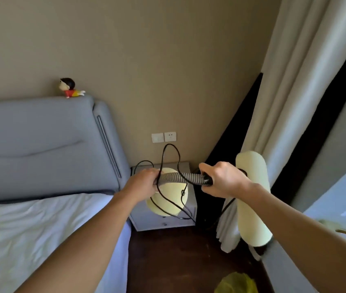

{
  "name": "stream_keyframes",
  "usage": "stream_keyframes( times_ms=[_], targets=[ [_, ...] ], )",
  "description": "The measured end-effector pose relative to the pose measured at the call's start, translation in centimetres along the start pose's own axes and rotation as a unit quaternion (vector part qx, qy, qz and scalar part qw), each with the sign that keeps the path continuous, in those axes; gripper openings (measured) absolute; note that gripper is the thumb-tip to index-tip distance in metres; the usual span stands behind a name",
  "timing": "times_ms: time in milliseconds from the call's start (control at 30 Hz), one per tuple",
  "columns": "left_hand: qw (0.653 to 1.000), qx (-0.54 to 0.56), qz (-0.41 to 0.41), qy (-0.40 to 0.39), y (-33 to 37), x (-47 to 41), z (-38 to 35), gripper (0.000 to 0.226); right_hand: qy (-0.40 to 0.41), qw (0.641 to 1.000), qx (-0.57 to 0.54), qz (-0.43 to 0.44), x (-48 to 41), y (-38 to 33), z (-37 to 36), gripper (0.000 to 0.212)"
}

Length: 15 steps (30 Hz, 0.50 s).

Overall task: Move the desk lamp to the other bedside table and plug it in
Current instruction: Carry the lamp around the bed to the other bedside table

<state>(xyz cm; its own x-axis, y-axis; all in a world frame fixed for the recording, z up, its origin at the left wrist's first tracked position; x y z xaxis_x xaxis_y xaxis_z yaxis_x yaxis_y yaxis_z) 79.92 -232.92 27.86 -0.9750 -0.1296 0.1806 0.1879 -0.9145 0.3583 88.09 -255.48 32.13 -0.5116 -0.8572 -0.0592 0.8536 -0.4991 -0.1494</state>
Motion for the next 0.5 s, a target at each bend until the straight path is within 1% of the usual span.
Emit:
stream_keyframes(
  times_ms=[67, 133, 233, 300, 367, 433, 500],
  targets=[
    [1.0, -0.013, 0.013, 0.005, -1.7, -3.6, 0.7, 0.023, -0.011, 1.0, 0.001, -0.002, -4.0, 1.8, -0.8, 0.03],
    [0.999, -0.025, 0.025, -0.006, -3.9, -7.3, 0.8, 0.02, -0.018, 1.0, 0.002, -0.015, -7.8, 3.0, -1.7, 0.028],
    [0.998, 0.01, 0.048, -0.043, -8.2, -12.9, 0.3, 0.023, -0.034, 0.998, -0.002, -0.056, -12.9, 4.3, -3.8, 0.027],
    [0.993, 0.064, 0.06, -0.079, -11.2, -16.5, -0.4, 0.03, -0.042, 0.995, -0.006, -0.091, -16.2, 4.8, -5.5, 0.03],
    [0.983, 0.132, 0.065, -0.11, -14.2, -20.3, -1.1, 0.029, -0.048, 0.991, -0.003, -0.126, -19.9, 5.4, -7.6, 0.031],
    [0.961, 0.231, 0.072, -0.131, -16.8, -23.1, -1.7, 0.03, -0.068, 0.985, -0.006, -0.161, -23.4, 5.8, -9.4, 0.032],
    [0.944, 0.289, 0.075, -0.143, -18.7, -25.2, -1.6, 0.033, -0.085, 0.978, -0.01, -0.189, -26.6, 6.2, -11.3, 0.031]
  ],
)
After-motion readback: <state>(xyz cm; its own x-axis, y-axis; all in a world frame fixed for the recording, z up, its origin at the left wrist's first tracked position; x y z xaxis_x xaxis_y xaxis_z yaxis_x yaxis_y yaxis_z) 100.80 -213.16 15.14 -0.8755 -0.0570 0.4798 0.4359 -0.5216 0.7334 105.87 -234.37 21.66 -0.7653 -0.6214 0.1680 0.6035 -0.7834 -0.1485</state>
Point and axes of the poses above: each hand's wrist, its own x-axis away from the middle knuckle, its own z-axis out of the back of the hand, y = z × x, the point moved 4 cm from there along -x, towards the middle knuckle, and after that the axes turned 6 degrees about -y, right-handed, at the moved point
